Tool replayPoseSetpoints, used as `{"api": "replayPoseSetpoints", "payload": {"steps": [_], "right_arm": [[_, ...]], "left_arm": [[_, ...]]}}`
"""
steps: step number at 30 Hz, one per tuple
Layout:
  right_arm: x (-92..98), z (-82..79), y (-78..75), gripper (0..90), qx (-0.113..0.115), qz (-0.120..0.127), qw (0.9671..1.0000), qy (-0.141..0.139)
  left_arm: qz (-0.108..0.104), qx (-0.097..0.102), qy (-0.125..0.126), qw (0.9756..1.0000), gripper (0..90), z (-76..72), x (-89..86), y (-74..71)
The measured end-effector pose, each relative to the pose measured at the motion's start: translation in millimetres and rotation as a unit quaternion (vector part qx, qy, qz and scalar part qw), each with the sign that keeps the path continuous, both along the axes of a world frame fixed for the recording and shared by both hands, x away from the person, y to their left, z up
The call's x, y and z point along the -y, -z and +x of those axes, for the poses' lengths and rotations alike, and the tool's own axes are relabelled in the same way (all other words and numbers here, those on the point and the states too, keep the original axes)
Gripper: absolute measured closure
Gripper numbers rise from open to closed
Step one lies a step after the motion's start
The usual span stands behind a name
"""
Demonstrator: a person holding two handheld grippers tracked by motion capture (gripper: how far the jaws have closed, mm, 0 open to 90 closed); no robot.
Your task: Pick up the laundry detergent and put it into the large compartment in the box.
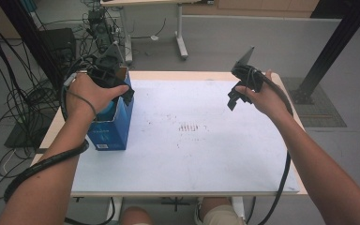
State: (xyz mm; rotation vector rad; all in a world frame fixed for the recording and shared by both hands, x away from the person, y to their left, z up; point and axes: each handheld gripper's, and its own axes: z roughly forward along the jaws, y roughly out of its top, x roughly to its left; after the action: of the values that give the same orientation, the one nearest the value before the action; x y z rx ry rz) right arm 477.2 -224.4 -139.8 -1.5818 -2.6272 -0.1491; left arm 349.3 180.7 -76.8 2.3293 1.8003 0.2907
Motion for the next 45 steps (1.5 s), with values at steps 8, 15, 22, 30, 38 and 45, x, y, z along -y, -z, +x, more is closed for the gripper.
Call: {"api": "replayPoseSetpoints", "payload": {"steps": [8, 15, 22, 30, 38, 45], "right_arm": [[-0.3, 1.3, -1.3, 12.9, -0.001, -0.004, 1.0, 0.0], [1.5, 1.2, -6.4, 12.9, 0.004, -0.003, 1.0, 0.0], [1.9, 1.6, -8.1, 12.9, 0.004, -0.005, 1.0, 0.002], [1.8, 2.0, -8.2, 12.8, 0.003, -0.005, 1.0, 0.002], [2.8, 2.6, -8.4, 12.9, 0.004, -0.005, 1.0, 0.004], [3.2, 2.0, -9.0, 12.8, 0.004, -0.004, 1.0, 0.005]], "left_arm": [[-0.005, 0.01, 0.022, 0.9997, 13.0, -8.2, 11.8, -3.9], [0.0, 0.01, 0.05, 0.9987, 12.4, -13.6, 29.6, -8.0], [-0.005, 0.017, 0.075, 0.997, 10.8, -17.9, 46.3, -12.0], [-0.012, 0.012, 0.098, 0.995, 8.5, -17.1, 58.7, -10.4], [-0.018, 0.012, 0.109, 0.9938, 7.3, -15.8, 62.6, -8.8], [-0.02, 0.015, 0.112, 0.9934, 7.3, -16.2, 63.0, -7.2]]}}
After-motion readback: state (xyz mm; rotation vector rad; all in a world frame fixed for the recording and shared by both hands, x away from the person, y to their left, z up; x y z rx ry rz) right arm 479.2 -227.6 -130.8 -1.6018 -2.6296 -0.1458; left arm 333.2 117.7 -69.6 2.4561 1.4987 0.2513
